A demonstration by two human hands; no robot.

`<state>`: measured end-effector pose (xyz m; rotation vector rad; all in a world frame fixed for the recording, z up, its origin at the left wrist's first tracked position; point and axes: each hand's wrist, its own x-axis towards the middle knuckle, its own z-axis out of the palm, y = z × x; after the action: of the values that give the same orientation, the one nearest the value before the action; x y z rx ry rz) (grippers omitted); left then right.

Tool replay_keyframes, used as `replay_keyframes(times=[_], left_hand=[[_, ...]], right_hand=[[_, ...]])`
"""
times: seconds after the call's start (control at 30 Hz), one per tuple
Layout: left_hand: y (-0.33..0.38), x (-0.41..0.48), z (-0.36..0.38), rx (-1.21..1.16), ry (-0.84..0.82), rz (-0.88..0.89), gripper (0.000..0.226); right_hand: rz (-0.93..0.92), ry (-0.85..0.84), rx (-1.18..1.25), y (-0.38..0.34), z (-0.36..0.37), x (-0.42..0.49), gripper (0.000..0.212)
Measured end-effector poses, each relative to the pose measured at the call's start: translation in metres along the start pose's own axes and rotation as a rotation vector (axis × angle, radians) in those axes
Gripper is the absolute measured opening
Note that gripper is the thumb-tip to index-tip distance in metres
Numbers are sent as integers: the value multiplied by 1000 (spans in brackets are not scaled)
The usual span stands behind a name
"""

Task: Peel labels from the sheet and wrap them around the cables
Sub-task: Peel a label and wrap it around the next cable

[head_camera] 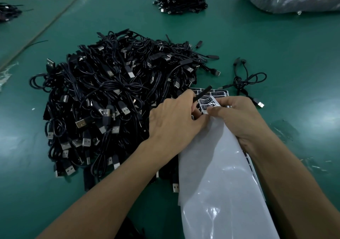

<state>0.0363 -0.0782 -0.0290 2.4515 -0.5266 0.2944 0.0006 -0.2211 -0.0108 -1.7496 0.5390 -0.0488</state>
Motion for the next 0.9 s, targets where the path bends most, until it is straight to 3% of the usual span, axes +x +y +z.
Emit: replay_keyframes(times=[0.47,0.7,0.9], left_hand=[[-2,1,1,63,41,7,33],[-1,0,0,-13,27,13,52],[0,0,-1,-25,32,15,51]], right_hand=[[16,28,-11,1,0,2,13],[29,64,-30,1,2,1,22],[18,24,-4,-1,3,0,11]])
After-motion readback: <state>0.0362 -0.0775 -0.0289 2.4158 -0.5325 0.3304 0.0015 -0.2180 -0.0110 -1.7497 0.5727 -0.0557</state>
